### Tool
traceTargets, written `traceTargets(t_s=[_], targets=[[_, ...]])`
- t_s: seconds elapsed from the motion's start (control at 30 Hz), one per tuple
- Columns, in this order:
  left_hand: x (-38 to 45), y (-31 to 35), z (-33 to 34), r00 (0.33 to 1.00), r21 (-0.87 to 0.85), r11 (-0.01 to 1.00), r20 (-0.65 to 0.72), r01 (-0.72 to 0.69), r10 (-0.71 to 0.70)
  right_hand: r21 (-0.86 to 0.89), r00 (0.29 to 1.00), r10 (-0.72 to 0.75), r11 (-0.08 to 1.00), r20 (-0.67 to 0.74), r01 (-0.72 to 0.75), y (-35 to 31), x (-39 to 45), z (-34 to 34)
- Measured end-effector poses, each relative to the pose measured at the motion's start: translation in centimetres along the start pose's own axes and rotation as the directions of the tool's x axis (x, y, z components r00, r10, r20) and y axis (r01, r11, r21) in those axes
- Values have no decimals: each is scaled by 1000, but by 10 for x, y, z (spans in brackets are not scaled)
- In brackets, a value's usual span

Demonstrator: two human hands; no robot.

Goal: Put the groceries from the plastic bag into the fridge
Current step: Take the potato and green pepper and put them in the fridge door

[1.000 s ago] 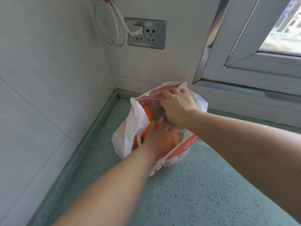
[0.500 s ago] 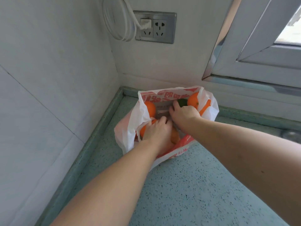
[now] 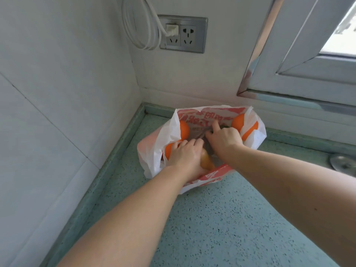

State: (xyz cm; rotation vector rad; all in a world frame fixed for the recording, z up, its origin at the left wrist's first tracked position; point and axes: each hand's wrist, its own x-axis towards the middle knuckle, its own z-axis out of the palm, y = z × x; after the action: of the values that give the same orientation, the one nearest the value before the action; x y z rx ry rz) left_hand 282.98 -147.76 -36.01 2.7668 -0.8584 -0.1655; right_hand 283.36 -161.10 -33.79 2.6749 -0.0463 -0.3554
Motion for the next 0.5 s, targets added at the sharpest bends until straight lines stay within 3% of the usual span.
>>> traceTargets(t_s=[0.1,0.27,0.5], targets=[[-6,2,-8,999,-86,996,-43,23,-26,79,1000,-14,997,-11,15,3,-16,-4],[-17,8,-20,998,-139,988,0,64,-65,181,997,48,983,-53,-38,10,-30,0],[-33,15,-17,996,-100,991,-3,94,-94,217,997,-9,976,-75,25,5,-45,14]])
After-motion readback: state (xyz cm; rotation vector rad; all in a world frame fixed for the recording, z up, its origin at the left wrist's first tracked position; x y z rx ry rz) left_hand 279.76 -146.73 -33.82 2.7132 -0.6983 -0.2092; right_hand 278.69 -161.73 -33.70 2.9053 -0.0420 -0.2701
